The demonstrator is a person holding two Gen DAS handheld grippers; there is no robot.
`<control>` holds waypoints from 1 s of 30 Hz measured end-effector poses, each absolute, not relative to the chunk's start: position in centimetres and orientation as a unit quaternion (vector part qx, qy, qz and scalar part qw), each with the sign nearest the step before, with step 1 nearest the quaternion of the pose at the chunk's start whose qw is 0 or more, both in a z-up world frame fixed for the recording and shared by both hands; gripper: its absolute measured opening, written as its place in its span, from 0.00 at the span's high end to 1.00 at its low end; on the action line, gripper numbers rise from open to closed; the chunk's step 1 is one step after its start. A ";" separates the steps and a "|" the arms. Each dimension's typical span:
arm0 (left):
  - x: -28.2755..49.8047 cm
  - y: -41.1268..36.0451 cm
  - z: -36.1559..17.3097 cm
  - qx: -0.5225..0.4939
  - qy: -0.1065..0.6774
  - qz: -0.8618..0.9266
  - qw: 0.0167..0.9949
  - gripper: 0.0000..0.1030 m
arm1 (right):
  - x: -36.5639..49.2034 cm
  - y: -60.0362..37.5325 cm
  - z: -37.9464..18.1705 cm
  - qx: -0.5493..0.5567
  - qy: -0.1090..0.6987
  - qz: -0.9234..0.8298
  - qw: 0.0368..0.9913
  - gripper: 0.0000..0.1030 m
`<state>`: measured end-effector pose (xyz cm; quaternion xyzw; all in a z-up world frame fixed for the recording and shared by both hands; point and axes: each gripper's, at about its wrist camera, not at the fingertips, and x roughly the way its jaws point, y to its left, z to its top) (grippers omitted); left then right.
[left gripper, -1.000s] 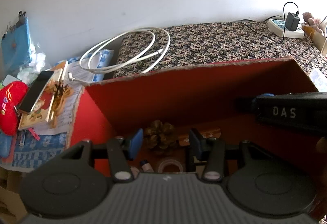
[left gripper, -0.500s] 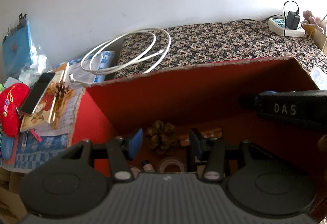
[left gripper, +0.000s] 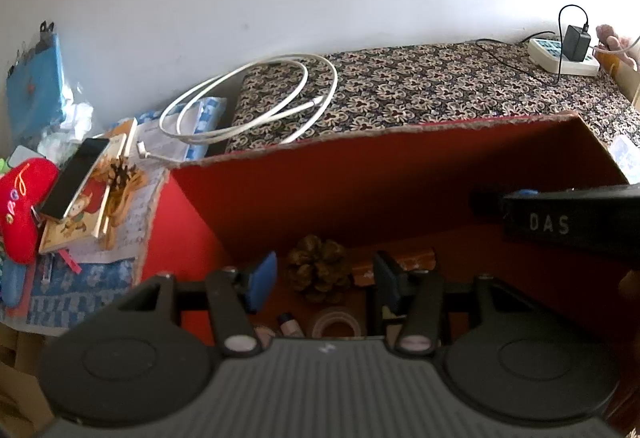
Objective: Organize rigid objects
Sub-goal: 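Withdraw the left gripper up and back from the box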
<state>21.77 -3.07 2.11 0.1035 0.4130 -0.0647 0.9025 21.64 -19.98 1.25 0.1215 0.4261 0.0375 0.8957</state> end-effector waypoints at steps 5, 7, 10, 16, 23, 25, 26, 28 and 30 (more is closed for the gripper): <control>21.8 -3.1 2.1 0.104 0.413 -0.061 0.903 0.46 | 21.4 -20.0 1.3 0.120 0.419 0.042 0.899 0.91; 22.0 -3.1 2.1 0.104 0.415 -0.061 0.902 0.46 | 21.6 -20.0 1.2 0.119 0.423 0.041 0.897 0.91; 21.9 -3.1 2.1 0.106 0.414 -0.054 0.903 0.46 | 21.6 -20.1 1.2 0.121 0.425 0.038 0.896 0.91; 22.2 -3.1 1.9 0.108 0.425 -0.045 0.898 0.46 | 21.6 -20.0 1.2 0.115 0.429 0.028 0.896 0.91; 22.1 -2.9 2.0 0.102 0.422 -0.024 0.901 0.46 | 22.0 -19.9 1.0 0.109 0.442 0.032 0.890 0.90; 22.1 -2.9 1.9 0.103 0.423 -0.023 0.900 0.46 | 21.9 -19.9 1.0 0.109 0.443 0.030 0.889 0.90; 22.1 -2.9 1.9 0.104 0.423 -0.022 0.900 0.46 | 22.0 -19.9 1.0 0.109 0.445 0.028 0.889 0.90; 22.1 -2.9 1.9 0.105 0.423 -0.022 0.900 0.46 | 22.1 -19.8 0.9 0.107 0.448 0.028 0.887 0.90; 22.0 -3.0 1.9 0.107 0.421 -0.025 0.901 0.46 | 22.2 -19.8 0.9 0.106 0.450 0.030 0.886 0.90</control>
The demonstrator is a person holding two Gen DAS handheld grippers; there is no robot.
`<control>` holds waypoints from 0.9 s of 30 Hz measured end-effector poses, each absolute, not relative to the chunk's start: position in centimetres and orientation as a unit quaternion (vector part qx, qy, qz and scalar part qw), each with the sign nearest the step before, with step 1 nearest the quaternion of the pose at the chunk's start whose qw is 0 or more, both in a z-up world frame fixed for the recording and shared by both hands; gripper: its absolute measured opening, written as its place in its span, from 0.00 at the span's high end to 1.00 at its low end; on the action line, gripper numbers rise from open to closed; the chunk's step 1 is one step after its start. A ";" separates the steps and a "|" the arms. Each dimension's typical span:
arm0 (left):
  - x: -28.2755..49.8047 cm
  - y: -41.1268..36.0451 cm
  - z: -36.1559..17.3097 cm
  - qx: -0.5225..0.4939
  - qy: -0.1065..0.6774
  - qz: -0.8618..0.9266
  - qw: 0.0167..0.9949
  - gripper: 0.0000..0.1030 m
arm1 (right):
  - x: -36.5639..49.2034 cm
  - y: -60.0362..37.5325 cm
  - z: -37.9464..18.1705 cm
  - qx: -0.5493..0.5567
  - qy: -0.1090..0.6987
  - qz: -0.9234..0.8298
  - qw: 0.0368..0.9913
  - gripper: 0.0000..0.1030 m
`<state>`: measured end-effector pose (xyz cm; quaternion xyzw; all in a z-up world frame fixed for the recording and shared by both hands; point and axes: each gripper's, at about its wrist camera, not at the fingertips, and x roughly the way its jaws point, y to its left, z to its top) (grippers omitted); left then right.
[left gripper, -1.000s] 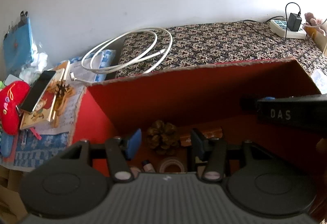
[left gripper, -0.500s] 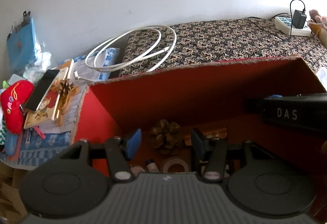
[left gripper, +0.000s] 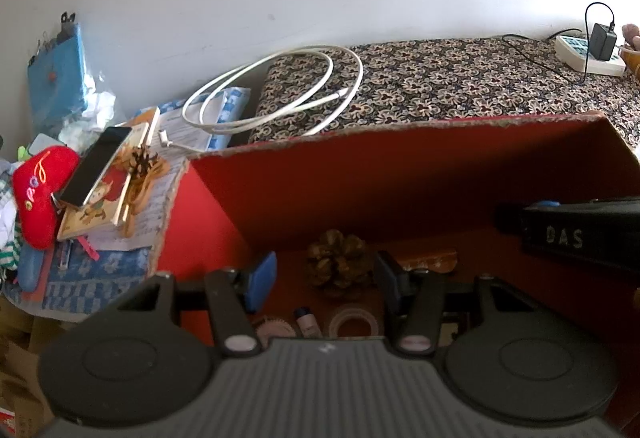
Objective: Organize rigid objects
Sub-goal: 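Withdraw the left gripper up and back from the box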
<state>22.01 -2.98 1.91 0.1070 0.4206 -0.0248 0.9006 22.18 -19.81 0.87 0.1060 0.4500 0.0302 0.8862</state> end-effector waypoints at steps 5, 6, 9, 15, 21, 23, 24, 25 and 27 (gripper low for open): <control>21.9 -3.1 1.9 0.116 0.414 -0.040 0.902 0.46 | 22.2 -20.0 0.8 0.108 0.450 0.017 0.887 0.90; 21.8 -3.1 2.0 0.115 0.412 -0.042 0.903 0.46 | 22.2 -20.0 0.8 0.107 0.449 0.014 0.887 0.90; 21.6 -3.1 2.0 0.116 0.411 -0.037 0.903 0.46 | 21.9 -20.0 0.9 0.107 0.444 0.008 0.890 0.90; 21.6 -3.2 2.0 0.121 0.409 -0.029 0.904 0.45 | 22.2 -19.8 0.9 0.100 0.449 0.011 0.888 0.90; 21.8 -3.2 2.0 0.121 0.410 -0.022 0.904 0.45 | 22.3 -19.9 0.8 0.101 0.456 0.014 0.884 0.90; 21.8 -3.2 1.9 0.118 0.411 -0.019 0.904 0.45 | 22.2 -19.9 0.8 0.101 0.455 0.014 0.884 0.90; 21.9 -3.2 1.9 0.119 0.411 -0.019 0.904 0.45 | 22.3 -19.9 0.9 0.101 0.453 0.011 0.885 0.90; 21.9 -3.3 1.9 0.120 0.410 -0.021 0.904 0.45 | 22.2 -19.9 0.9 0.101 0.452 0.010 0.886 0.90; 21.9 -3.3 1.9 0.123 0.409 -0.029 0.904 0.45 | 22.2 -20.0 0.9 0.102 0.453 0.003 0.886 0.90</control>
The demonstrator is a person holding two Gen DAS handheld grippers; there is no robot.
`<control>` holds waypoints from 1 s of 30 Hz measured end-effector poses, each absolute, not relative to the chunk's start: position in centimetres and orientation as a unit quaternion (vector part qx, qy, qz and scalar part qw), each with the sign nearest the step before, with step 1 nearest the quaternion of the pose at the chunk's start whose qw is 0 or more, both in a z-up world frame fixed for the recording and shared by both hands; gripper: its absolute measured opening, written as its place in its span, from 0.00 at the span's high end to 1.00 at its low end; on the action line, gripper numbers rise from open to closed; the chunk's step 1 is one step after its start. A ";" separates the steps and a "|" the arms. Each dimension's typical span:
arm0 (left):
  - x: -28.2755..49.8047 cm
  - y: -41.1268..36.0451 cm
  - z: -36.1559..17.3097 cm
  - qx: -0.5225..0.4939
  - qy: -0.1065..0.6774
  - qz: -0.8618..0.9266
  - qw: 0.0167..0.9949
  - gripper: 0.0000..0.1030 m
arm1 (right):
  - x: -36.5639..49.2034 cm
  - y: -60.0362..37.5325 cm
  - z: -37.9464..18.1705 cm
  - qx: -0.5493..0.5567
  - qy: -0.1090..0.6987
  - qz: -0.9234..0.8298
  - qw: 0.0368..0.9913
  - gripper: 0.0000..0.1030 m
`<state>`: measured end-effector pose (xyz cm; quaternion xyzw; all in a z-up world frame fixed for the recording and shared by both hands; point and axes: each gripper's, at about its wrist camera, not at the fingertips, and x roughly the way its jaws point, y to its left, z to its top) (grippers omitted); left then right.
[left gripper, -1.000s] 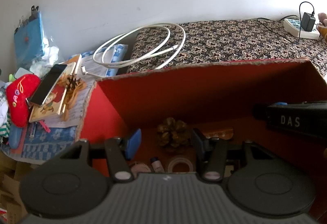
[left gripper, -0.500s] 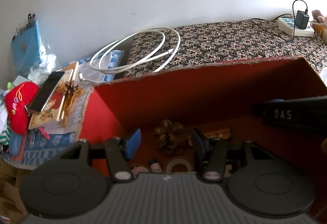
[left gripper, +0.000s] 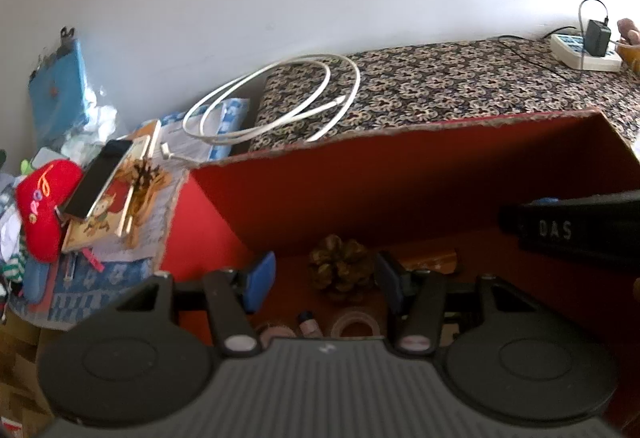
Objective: Organize rigid objects
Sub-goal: 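Withdraw the left gripper up and back from the box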
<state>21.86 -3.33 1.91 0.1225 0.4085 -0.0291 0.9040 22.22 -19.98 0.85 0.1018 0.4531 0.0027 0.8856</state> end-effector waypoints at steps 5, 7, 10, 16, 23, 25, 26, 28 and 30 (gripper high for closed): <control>21.2 -3.6 2.0 0.138 0.398 -0.024 0.907 0.43 | 22.0 -19.8 1.0 0.095 0.448 -0.013 0.889 0.90; 21.1 -3.6 2.2 0.137 0.396 -0.019 0.908 0.43 | 21.9 -20.1 1.1 0.100 0.442 -0.014 0.891 0.90; 20.8 -3.4 2.6 0.128 0.400 -0.021 0.908 0.43 | 22.0 -19.9 1.0 0.092 0.450 -0.011 0.888 0.89; 18.1 -3.0 5.1 0.125 0.400 -0.006 0.908 0.41 | 20.4 -20.4 3.0 0.098 0.436 -0.015 0.894 0.88; 14.2 -2.4 8.1 0.110 0.383 -0.023 0.917 0.40 | 16.8 -20.7 5.9 0.112 0.422 -0.025 0.899 0.88; 13.0 -2.4 8.8 0.110 0.373 -0.037 0.921 0.40 | 15.6 -20.5 6.4 0.113 0.417 -0.026 0.902 0.87; 12.5 -2.4 9.1 0.111 0.368 -0.039 0.922 0.40 | 14.9 -20.3 6.7 0.108 0.412 -0.029 0.904 0.87; 11.5 -2.6 9.6 0.116 0.360 -0.036 0.925 0.40 | 13.8 -19.8 7.3 0.090 0.409 -0.036 0.908 0.87; 10.6 -2.5 9.9 0.109 0.360 -0.039 0.926 0.39 | 12.5 -19.6 7.8 0.086 0.403 -0.032 0.911 0.87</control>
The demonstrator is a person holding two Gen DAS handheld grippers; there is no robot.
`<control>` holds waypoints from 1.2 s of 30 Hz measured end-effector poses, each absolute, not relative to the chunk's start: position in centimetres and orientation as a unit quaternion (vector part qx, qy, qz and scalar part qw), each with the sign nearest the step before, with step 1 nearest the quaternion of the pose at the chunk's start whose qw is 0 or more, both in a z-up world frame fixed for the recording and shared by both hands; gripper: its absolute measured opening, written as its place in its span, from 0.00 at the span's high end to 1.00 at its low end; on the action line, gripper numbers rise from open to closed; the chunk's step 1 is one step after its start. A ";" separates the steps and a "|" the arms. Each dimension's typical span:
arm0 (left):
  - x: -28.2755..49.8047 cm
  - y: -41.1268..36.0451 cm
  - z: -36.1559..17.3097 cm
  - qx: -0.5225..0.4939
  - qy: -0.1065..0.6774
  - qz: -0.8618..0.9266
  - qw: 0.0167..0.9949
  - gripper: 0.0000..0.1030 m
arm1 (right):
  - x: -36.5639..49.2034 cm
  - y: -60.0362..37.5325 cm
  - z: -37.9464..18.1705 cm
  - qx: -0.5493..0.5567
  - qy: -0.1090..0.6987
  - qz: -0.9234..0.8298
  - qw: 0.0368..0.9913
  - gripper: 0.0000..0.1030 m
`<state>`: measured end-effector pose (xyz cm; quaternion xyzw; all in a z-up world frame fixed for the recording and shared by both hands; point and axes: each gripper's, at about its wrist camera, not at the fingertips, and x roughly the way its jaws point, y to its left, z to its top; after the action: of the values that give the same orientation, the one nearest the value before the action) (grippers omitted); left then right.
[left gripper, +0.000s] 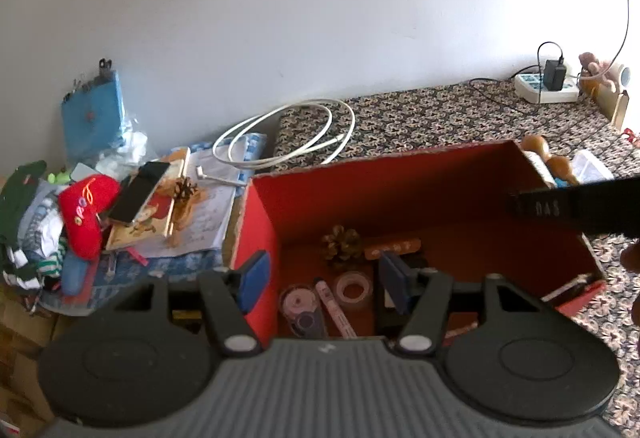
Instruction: Organize rigid objects
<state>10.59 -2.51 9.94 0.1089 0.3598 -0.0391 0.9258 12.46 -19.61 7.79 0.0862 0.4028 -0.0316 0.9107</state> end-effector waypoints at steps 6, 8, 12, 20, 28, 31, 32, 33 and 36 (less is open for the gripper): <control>8.5 -1.5 10.5 0.066 0.381 -0.048 0.921 0.37 | 9.4 -19.8 8.8 0.092 0.396 -0.021 0.913 0.86; 7.8 -1.3 10.4 0.066 0.381 -0.039 0.921 0.37 | 8.8 -19.9 8.9 0.096 0.394 -0.020 0.914 0.86; 6.9 -0.8 10.0 0.068 0.387 -0.020 0.919 0.37 | 7.8 -19.3 8.8 0.081 0.405 -0.015 0.911 0.85; 6.2 -0.4 8.5 0.056 0.415 -0.005 0.908 0.36 | 6.6 -19.0 8.5 0.080 0.436 -0.009 0.896 0.85; 6.0 -0.8 7.0 0.066 0.461 -0.019 0.885 0.36 | 5.2 -18.7 7.2 0.084 0.465 -0.005 0.881 0.85; 5.8 -1.2 6.6 0.076 0.472 -0.021 0.878 0.36 | 5.0 -18.5 6.7 0.076 0.473 -0.004 0.878 0.85; 5.8 -1.2 6.5 0.077 0.474 -0.021 0.877 0.36 | 4.9 -18.5 6.6 0.076 0.475 -0.003 0.877 0.85; 5.8 -1.2 6.4 0.078 0.477 -0.022 0.875 0.36 | 4.9 -18.5 6.6 0.077 0.476 -0.002 0.876 0.85; 5.9 -1.2 6.4 0.077 0.483 -0.027 0.872 0.36 | 4.7 -18.5 6.5 0.080 0.479 0.000 0.874 0.85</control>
<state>5.88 -1.24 6.41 0.0770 0.4832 -0.0266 0.8717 4.70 -18.53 6.52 0.0798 0.4790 0.0000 0.8742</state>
